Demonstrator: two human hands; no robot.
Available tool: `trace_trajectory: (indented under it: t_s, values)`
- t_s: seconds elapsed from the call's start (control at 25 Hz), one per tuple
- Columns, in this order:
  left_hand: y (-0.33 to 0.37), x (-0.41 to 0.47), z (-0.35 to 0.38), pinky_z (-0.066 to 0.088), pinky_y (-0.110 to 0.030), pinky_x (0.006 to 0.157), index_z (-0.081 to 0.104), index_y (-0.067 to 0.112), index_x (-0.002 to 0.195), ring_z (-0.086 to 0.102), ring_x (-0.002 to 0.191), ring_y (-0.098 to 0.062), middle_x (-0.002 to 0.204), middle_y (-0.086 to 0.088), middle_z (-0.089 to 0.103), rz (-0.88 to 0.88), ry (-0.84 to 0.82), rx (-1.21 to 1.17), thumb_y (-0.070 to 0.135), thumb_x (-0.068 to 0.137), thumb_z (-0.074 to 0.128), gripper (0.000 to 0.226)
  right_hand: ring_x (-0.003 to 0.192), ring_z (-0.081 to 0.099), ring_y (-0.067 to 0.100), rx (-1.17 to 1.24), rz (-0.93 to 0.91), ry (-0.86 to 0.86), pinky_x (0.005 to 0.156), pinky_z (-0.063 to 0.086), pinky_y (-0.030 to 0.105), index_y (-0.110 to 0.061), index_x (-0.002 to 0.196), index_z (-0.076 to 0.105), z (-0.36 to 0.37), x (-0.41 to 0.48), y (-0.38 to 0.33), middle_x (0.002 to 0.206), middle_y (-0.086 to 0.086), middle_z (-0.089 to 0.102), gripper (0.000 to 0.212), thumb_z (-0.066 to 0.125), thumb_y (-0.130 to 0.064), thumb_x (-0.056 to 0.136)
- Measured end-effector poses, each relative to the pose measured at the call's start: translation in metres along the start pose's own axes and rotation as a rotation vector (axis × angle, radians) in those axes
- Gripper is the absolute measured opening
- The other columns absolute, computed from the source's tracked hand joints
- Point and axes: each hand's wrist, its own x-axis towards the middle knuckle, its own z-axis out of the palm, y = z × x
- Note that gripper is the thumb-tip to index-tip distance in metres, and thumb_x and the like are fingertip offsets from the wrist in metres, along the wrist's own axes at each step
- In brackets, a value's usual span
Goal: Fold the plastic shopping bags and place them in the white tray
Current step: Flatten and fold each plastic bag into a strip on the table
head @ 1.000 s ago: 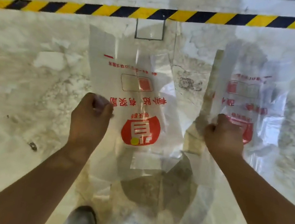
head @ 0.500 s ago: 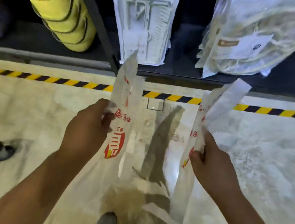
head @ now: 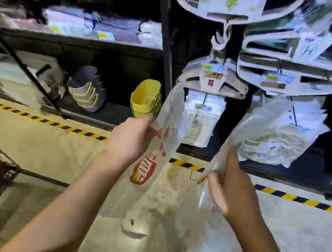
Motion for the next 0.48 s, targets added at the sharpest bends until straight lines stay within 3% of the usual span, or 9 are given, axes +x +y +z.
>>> trace_trajectory:
  t_s: [0.24, 0.4, 0.48]
  values:
    - [-0.019, -0.062, -0.075, 0.055, -0.045, 0.068, 0.044, 0.028, 0.094, 0.067, 0.075, -0.027, 0.089, -0.001, 0.067, -0.008, 0.116, 0.036, 0.032, 0.098, 0.048, 0.007, 0.077, 0.061, 0.018, 0.073, -0.11, -0.024, 0.072, 0.055, 0.041, -0.034, 0.157, 0.011, -0.028, -0.056, -0.075, 0.096, 0.007, 0.066, 0.075, 0.049, -0.02, 0.093]
    - [-0.04, -0.097, -0.091, 0.053, -0.042, 0.064, 0.042, 0.024, 0.09, 0.064, 0.078, -0.026, 0.083, 0.001, 0.063, -0.073, 0.137, 0.039, 0.028, 0.098, 0.049, 0.011, 0.059, 0.056, 0.011, 0.022, -0.194, -0.053, 0.055, 0.046, 0.031, -0.032, 0.157, 0.015, -0.021, -0.072, -0.097, 0.065, -0.001, 0.057, 0.074, 0.052, -0.022, 0.094]
    - [-0.047, -0.122, -0.097, 0.052, -0.04, 0.062, 0.04, 0.024, 0.087, 0.059, 0.072, -0.025, 0.077, 0.002, 0.059, -0.112, 0.162, -0.003, 0.026, 0.098, 0.05, 0.015, 0.061, 0.057, 0.013, 0.022, -0.247, -0.128, 0.058, 0.046, 0.033, -0.03, 0.157, 0.013, -0.013, -0.08, -0.103, 0.067, -0.001, 0.058, 0.075, 0.054, -0.023, 0.094]
